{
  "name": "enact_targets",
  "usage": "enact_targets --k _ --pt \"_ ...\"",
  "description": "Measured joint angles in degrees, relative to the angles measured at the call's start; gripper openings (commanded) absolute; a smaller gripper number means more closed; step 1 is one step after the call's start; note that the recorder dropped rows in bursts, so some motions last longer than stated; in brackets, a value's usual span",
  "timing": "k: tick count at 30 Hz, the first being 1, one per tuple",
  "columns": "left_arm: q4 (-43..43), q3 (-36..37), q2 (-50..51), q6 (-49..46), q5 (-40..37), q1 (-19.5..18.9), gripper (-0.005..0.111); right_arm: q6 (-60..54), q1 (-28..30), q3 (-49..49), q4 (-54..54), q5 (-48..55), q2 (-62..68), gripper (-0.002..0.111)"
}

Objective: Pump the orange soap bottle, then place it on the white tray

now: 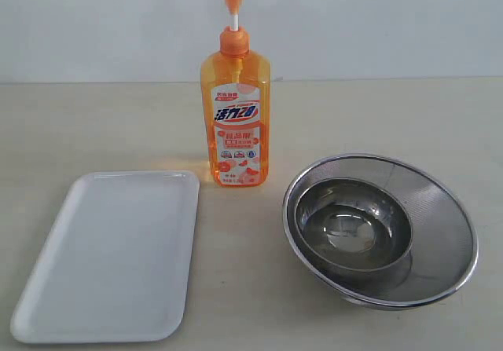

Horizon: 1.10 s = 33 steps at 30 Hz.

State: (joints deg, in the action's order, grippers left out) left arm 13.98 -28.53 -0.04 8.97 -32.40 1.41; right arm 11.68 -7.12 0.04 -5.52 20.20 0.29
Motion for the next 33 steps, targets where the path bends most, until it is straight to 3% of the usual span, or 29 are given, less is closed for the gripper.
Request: enact_targets --k 12,21,33 --pt "6.4 -3.2 1.6 -4.1 7.5 0.0 0.005 0.0 0.0 0.0 0.0 0.0 0.0 0.0" --pt "7.2 -12.8 16.4 -12.0 6.4 0.0 0.005 0.0 0.0 0.0 0.0 0.0 0.0 0.0" --pt "14.7 -25.5 35.6 -26.3 6.0 0.0 0.005 0.0 0.0 0.0 0.0 0.0 0.0 0.0"
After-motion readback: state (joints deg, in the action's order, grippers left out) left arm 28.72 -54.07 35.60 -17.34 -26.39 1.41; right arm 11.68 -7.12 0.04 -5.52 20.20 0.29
